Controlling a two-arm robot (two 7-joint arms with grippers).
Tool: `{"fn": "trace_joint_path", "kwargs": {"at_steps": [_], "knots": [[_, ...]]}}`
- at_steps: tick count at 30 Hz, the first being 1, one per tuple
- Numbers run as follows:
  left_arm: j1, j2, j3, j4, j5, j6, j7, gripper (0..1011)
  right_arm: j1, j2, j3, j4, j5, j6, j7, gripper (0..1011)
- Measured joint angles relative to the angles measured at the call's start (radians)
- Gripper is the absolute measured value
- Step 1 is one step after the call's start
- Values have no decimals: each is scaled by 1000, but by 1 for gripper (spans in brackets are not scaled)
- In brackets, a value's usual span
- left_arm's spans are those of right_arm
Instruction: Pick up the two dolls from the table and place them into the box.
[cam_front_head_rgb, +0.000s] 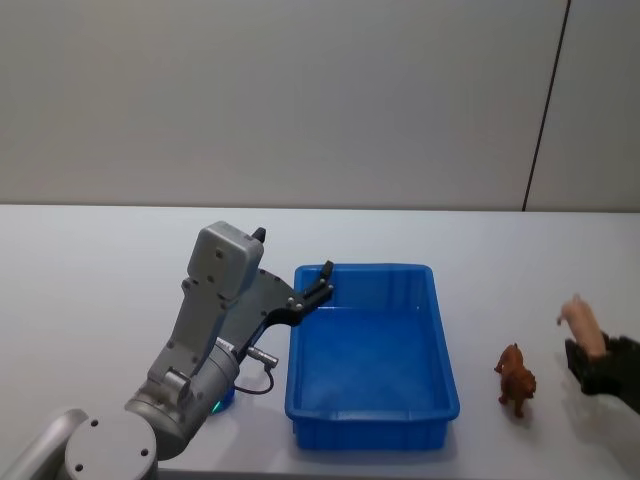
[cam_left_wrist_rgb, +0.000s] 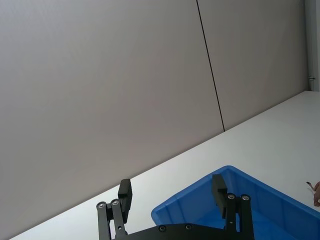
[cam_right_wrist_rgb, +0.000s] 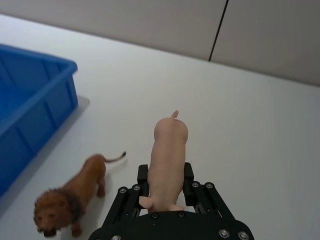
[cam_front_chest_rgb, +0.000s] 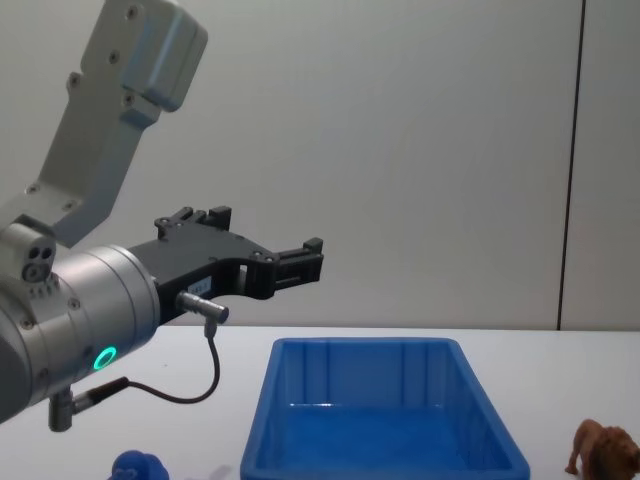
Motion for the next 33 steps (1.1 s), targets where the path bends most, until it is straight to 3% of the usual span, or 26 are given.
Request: {"fn": "trace_joint_path", "kwargs": {"at_steps": [6, 16, 24, 33], "knots": [[0, 0, 0, 0, 0, 0, 0, 1003, 24, -10, -2, -15, -5, -34, 17, 362], [0, 0, 0, 0, 0, 0, 0, 1003, 99, -47, -26, -25, -21, -62, 104, 362], [0, 0, 0, 0, 0, 0, 0, 1003, 153, -82, -57, -13, -46, -56, 186, 362], [0, 0, 0, 0, 0, 0, 0, 1003, 214, -137, -111, 25, -90, -12, 286, 362]]}}
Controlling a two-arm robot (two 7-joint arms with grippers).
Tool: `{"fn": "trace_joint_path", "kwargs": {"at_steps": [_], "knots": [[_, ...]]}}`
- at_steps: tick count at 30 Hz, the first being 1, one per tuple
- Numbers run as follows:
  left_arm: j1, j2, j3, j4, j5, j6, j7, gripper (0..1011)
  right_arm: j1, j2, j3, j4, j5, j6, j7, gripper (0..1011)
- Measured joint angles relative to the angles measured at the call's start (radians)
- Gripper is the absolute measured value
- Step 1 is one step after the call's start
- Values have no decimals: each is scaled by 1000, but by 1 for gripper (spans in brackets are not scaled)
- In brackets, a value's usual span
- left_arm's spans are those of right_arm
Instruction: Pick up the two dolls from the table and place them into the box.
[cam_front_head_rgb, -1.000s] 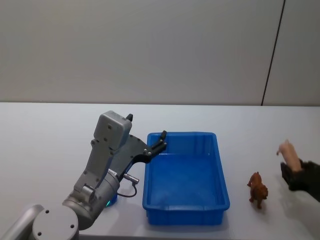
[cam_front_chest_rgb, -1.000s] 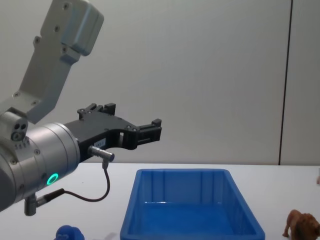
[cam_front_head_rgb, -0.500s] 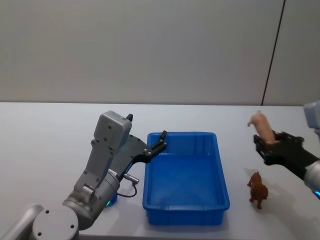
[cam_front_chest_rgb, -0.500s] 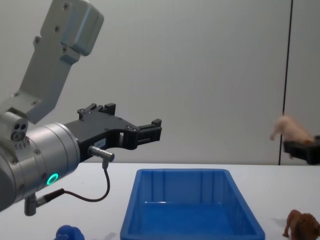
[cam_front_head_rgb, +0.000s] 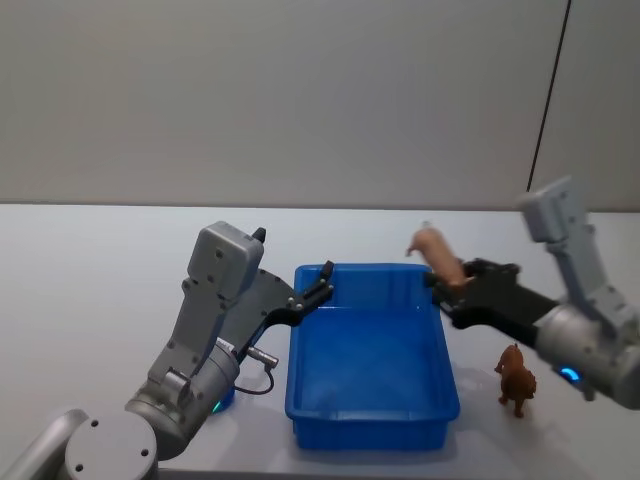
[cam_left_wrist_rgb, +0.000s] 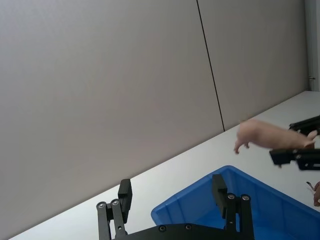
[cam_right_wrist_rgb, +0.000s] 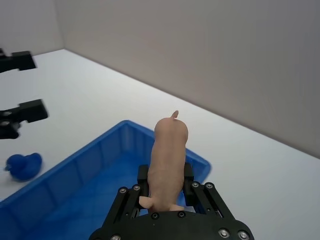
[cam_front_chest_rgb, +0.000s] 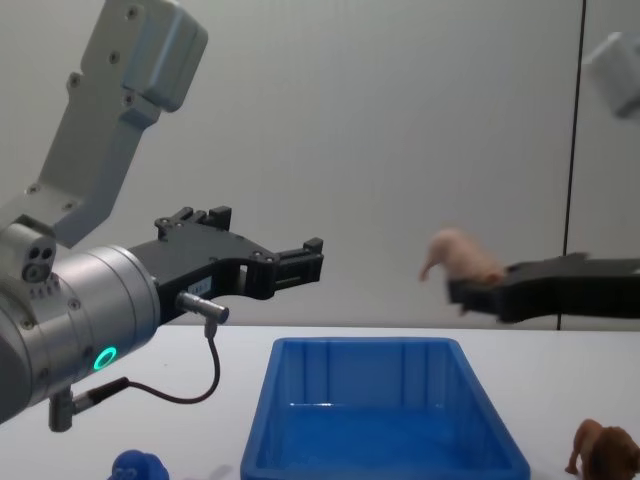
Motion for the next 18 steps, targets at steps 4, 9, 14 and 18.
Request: {"fn": "trace_joint_path", "kwargs": {"at_steps": [4, 9, 14, 18], "knots": [[0, 0, 0, 0, 0, 0, 0, 1003, 24, -30, -31, 31, -30, 25, 35, 380], [0, 0, 0, 0, 0, 0, 0, 1003, 42, -56, -60, 65, -58, 40, 50, 533], [0, 0, 0, 0, 0, 0, 0, 1003, 55, -77, -82, 98, -80, 46, 51, 675], [0, 0, 0, 0, 0, 0, 0, 1003, 61, -89, -95, 116, -91, 46, 48, 790]]}}
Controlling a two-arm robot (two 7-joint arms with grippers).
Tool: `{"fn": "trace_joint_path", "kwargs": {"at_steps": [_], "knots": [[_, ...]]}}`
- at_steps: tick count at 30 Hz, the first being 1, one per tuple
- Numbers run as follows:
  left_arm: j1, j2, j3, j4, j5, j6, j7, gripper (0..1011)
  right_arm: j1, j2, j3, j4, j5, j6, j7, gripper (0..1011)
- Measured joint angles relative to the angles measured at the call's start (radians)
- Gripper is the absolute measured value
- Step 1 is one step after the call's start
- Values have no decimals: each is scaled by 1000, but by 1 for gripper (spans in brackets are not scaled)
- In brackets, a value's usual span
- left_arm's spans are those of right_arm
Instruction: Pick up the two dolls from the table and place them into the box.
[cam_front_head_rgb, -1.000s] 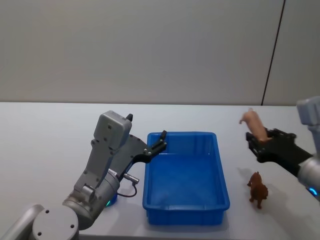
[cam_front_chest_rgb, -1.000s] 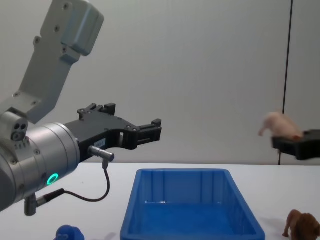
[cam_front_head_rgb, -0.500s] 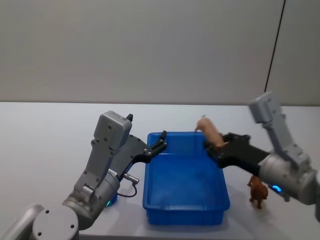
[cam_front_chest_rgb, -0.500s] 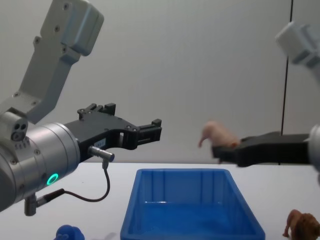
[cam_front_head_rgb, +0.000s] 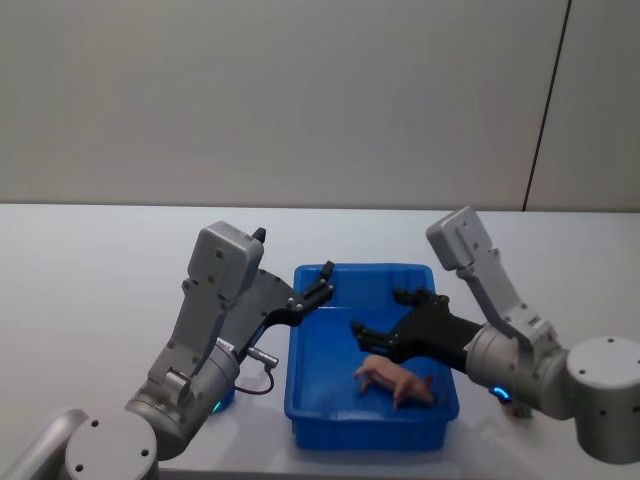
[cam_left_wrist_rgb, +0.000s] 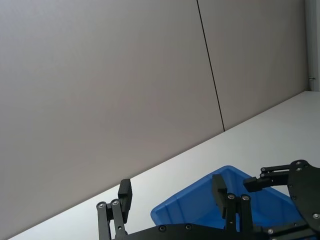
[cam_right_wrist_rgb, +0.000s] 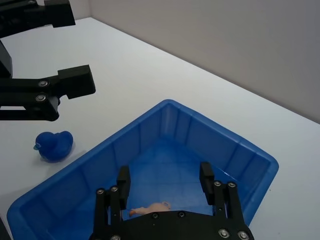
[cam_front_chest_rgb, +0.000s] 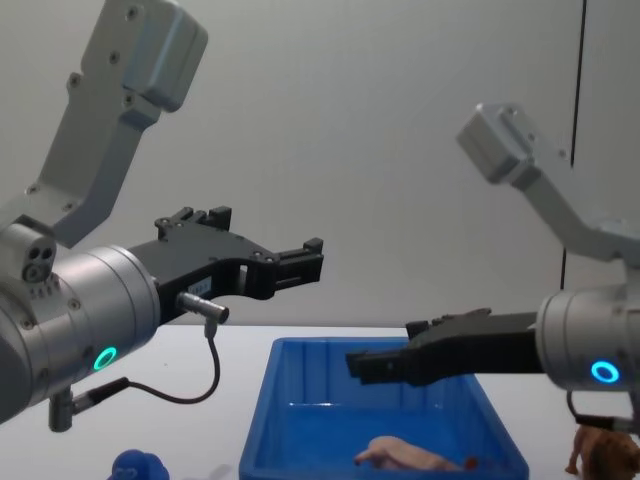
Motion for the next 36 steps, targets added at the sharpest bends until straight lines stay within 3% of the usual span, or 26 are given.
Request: {"fn": "trace_joint_path", "kwargs": {"at_steps": [8, 16, 23, 36], "knots": [[0, 0, 0, 0, 0, 0, 0, 1003, -4, -3, -7, 2, -3, -20, -25, 1001], [0, 0, 0, 0, 0, 0, 0, 1003, -47, 32, 13, -62, 43, -57, -59, 1001], [0, 0, 0, 0, 0, 0, 0, 1003, -110, 89, 45, -152, 107, -96, -99, 1001], [0, 0, 0, 0, 0, 0, 0, 1003, -211, 180, 93, -258, 182, -110, -155, 1001]]}}
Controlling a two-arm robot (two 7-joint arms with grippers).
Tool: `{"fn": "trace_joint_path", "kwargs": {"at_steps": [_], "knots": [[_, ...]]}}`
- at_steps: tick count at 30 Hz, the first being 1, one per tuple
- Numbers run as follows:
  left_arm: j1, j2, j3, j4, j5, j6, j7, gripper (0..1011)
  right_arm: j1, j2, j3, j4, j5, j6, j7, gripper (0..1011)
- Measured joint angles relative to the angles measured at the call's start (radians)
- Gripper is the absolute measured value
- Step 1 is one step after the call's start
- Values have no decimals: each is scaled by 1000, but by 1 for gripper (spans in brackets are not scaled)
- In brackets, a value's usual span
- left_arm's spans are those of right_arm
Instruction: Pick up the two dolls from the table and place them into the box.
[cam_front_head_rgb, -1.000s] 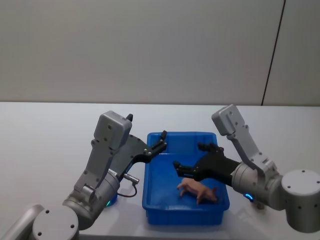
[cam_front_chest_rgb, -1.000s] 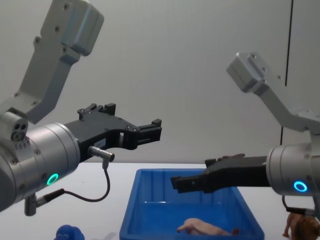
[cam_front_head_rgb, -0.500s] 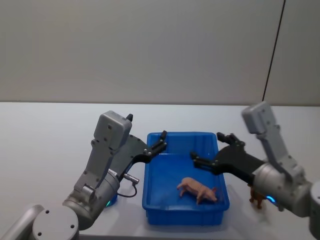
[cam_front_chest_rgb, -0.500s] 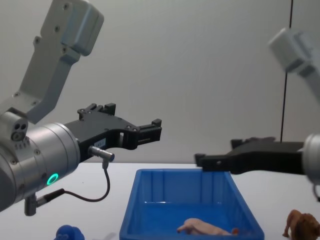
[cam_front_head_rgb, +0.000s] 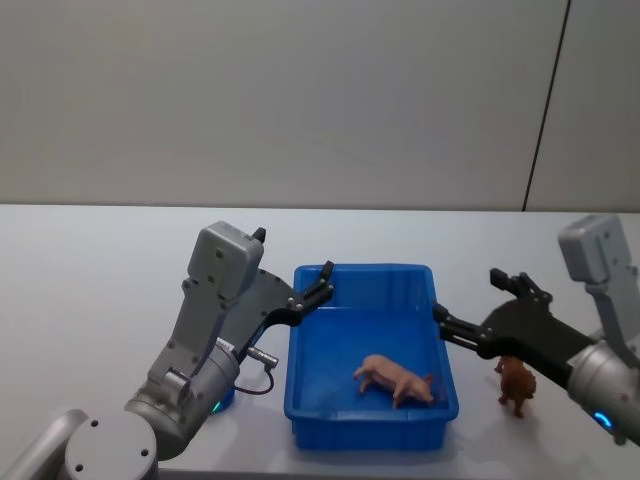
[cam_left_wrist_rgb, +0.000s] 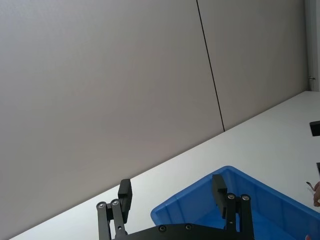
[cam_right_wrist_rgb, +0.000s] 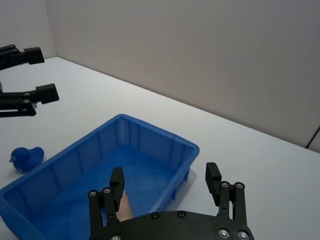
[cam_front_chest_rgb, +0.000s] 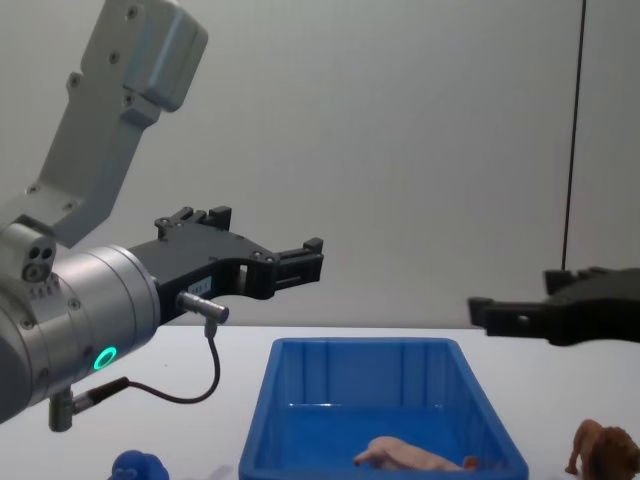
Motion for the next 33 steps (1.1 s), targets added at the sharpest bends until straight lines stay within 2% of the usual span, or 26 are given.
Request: {"fn": "trace_joint_path", "kwargs": {"at_steps": [9, 18, 26, 33], "knots": [[0, 0, 0, 0, 0, 0, 0, 1003, -64, 56, 27, -41, 38, 17, -32, 1001], [0, 0, 0, 0, 0, 0, 0, 1003, -105, 92, 45, -50, 60, 42, -58, 1001], [0, 0, 0, 0, 0, 0, 0, 1003, -124, 110, 54, -43, 73, 77, -61, 1001], [0, 0, 0, 0, 0, 0, 0, 1003, -122, 109, 49, -19, 73, 105, -42, 1001]]}}
